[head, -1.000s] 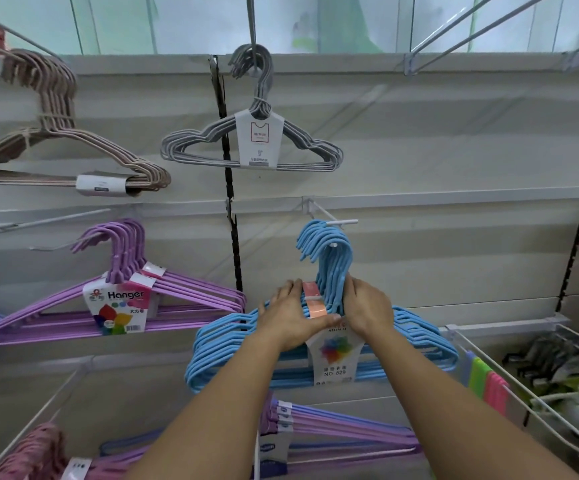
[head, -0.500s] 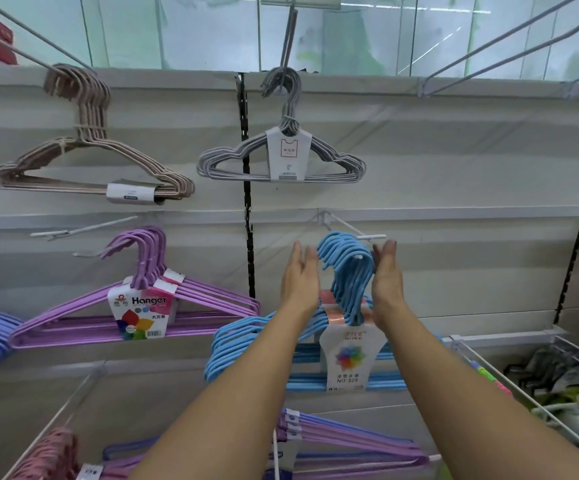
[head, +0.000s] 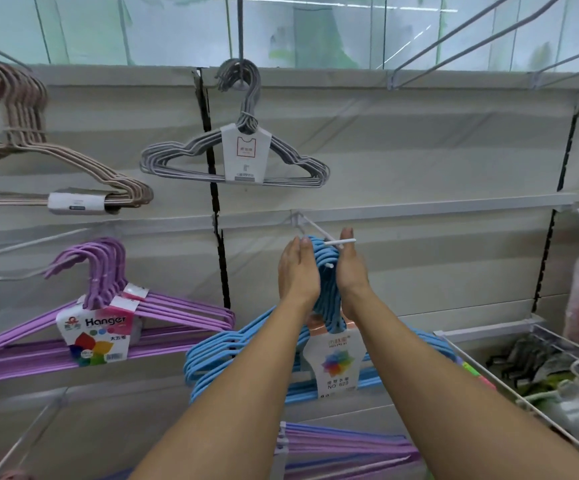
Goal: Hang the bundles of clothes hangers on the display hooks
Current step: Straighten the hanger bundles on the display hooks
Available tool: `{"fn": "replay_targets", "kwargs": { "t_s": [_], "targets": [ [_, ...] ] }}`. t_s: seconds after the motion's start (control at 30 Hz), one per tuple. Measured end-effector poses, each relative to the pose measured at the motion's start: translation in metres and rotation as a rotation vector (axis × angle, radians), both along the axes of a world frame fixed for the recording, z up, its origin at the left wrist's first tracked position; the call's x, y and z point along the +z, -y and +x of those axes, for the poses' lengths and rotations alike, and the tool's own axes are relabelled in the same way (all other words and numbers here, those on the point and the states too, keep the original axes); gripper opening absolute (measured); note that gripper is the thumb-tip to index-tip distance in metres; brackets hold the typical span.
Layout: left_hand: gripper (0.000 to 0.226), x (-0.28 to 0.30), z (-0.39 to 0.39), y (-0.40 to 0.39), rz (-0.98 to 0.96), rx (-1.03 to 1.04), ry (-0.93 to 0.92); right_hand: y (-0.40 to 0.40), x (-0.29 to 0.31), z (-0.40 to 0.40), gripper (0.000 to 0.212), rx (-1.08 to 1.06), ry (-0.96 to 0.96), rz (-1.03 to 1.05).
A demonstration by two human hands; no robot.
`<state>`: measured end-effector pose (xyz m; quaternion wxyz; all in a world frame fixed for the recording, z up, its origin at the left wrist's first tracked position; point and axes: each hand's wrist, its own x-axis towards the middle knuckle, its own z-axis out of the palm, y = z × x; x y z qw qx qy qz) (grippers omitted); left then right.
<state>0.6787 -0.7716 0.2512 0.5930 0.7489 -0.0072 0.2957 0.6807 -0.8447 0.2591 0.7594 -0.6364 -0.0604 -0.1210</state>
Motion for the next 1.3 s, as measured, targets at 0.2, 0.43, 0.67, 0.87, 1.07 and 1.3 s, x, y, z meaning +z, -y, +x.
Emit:
{"fn": "replay_targets", "kwargs": {
  "t_s": [0.2, 0.43, 0.67, 0.87, 1.07, 1.3],
  "targets": [
    [0.050, -0.003, 0.000, -0.001, -0.050, -0.022, -0.020, -0.003, -0.003, 0.005, 0.057, -0.064, 0.007, -0.080],
    [0.047, -0.008, -0.032, -0.015, 0.064, 0.002, -0.039, -0.001, -0.016, -0.013, 0.078, -0.236, 0.108, -0.314],
    [0.042, -0.032, -0.077, -0.080, 0.152, 0.223, -0.089, -0.019, -0.055, -0.048, 0.047, -0.479, 0.075, -0.469],
    [0.032, -0.038, -0.119, -0.181, 0.210, 0.454, -0.118, -0.062, -0.072, -0.079, 0.035, -0.769, 0.071, -0.303],
    [0.032, -0.047, -0.158, -0.282, 0.249, 0.510, -0.154, -0.146, -0.078, -0.113, 0.044, -0.862, 0.092, -0.416],
    [0.033, -0.064, -0.156, -0.355, 0.375, 0.488, -0.262, -0.225, -0.060, -0.111, 0.037, -0.417, 0.213, -0.943]
  ]
}}
